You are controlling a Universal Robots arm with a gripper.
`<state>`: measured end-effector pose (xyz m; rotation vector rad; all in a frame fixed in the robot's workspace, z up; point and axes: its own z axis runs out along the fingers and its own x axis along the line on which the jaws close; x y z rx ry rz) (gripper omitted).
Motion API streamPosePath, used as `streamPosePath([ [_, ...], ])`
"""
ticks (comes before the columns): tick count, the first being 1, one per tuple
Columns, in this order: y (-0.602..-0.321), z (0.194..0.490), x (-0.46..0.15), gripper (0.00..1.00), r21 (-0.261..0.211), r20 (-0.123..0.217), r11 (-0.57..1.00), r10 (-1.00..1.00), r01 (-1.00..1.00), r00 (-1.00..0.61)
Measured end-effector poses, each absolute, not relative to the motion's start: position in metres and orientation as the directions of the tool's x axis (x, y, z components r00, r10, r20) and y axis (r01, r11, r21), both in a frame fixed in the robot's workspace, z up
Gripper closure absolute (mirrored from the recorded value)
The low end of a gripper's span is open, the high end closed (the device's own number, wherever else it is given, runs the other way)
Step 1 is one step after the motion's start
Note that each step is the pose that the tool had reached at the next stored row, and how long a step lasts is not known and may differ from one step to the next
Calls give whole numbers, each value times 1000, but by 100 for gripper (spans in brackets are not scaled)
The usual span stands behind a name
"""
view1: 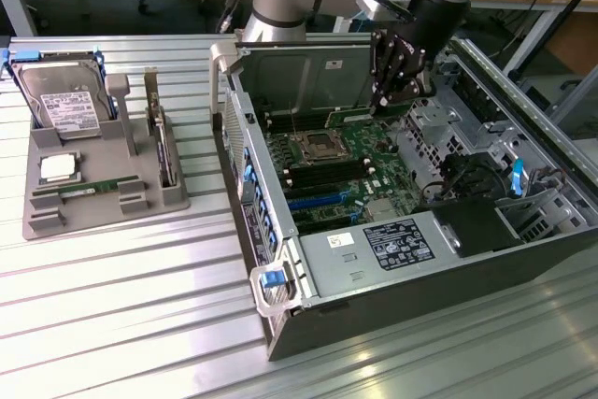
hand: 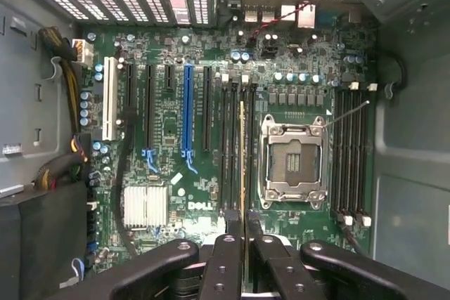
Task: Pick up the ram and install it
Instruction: 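Insert the ram into the slot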
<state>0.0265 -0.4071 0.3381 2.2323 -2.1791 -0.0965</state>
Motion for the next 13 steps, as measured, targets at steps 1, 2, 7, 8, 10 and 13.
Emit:
streamPosePath([
  [1,-407,334,24,87,58,-29,-21,-999,-998,19],
  [2,-407,329,21,87,58,-28,-15,-1000,-998,14],
  [7,-407,313,14,87,58,-17,1,-1000,-998,-2],
  [8,-407,309,13,87,58,-12,4,-1000,-998,-5],
  [10,-407,304,11,87,58,2,8,-1000,-998,-7],
  [13,-407,292,6,87,58,9,12,-1000,-998,-12],
])
